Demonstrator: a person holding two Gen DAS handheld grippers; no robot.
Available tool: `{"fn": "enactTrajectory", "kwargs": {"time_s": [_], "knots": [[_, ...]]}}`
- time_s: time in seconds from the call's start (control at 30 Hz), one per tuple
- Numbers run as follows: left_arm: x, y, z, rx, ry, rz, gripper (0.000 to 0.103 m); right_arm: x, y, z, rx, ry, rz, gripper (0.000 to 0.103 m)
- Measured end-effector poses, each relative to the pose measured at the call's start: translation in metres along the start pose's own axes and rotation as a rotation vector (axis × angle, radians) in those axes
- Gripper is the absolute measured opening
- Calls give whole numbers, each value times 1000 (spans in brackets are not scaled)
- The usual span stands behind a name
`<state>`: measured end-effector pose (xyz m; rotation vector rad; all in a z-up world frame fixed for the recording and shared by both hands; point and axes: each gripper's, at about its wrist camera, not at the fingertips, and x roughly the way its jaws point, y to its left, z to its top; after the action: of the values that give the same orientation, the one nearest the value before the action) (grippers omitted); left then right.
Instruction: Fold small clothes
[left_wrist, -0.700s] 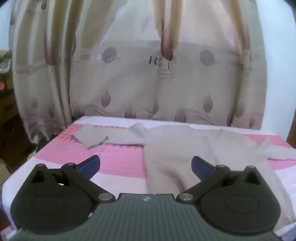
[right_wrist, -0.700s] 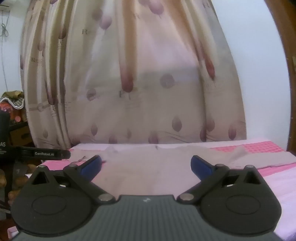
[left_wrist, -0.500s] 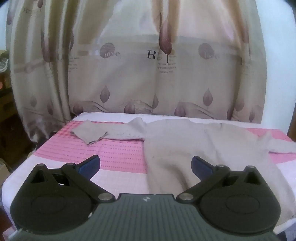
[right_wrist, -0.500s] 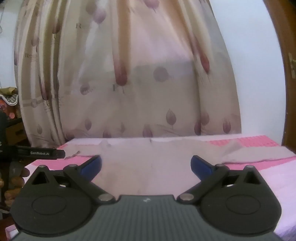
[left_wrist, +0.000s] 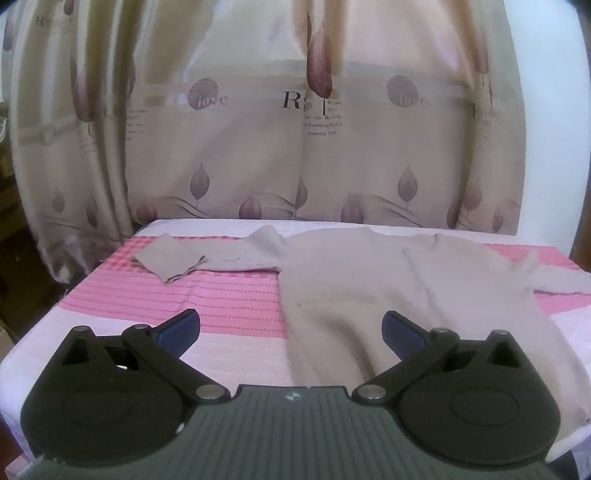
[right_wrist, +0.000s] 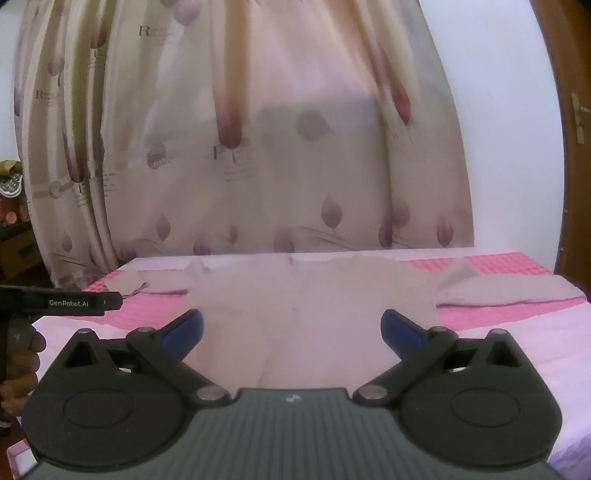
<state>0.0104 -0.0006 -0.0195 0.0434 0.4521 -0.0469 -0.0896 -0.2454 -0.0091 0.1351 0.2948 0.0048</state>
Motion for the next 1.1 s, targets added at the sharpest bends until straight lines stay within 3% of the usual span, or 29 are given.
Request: {"fn": "enactTrajectory", "kwargs": {"time_s": [1.1], "knots": [[11,-1,-2,35,10,10,103,10,-2,-2,11,31,11,103]]}}
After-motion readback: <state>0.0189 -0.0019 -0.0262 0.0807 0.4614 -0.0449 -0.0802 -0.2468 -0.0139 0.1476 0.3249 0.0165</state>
